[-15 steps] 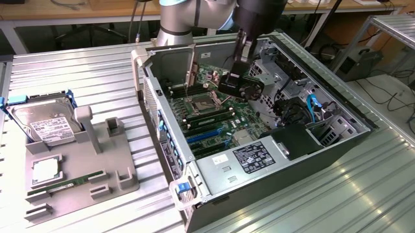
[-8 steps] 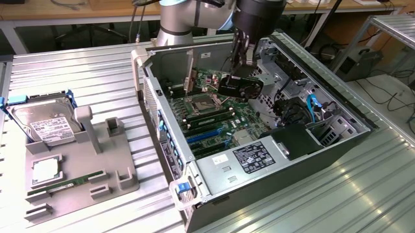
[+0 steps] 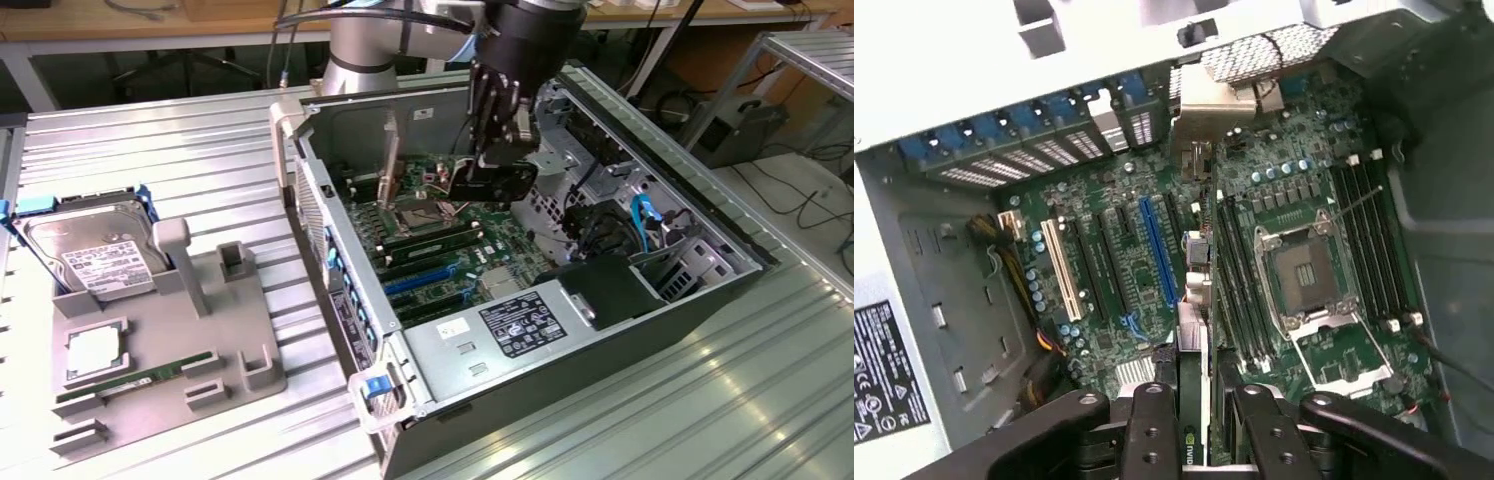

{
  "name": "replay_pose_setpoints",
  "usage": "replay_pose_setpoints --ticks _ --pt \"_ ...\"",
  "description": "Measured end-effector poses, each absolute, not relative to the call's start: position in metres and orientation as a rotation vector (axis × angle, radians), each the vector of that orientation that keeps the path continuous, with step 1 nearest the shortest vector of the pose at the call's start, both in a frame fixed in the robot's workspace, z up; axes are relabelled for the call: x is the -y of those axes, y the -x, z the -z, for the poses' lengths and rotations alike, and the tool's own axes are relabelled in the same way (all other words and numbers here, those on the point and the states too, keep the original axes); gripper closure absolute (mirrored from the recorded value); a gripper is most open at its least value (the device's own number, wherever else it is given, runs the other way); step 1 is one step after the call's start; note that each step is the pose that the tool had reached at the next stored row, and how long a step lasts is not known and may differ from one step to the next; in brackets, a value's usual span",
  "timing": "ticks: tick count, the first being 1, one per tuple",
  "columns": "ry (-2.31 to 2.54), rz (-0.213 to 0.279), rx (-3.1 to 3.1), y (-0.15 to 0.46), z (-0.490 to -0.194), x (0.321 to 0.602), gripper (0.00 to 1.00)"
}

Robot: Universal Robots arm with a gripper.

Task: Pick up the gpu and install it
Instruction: 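Insert the gpu into the slot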

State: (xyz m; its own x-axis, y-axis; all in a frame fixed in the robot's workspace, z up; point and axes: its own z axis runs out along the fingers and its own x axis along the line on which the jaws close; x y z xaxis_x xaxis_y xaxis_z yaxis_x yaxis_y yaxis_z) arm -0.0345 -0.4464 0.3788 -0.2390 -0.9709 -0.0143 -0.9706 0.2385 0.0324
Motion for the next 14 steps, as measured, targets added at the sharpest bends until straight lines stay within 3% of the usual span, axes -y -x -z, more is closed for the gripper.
replay_pose_setpoints --ticks 14 --pt "-2.174 0.052 2.25 0.043 -0.354 0.448 0.74"
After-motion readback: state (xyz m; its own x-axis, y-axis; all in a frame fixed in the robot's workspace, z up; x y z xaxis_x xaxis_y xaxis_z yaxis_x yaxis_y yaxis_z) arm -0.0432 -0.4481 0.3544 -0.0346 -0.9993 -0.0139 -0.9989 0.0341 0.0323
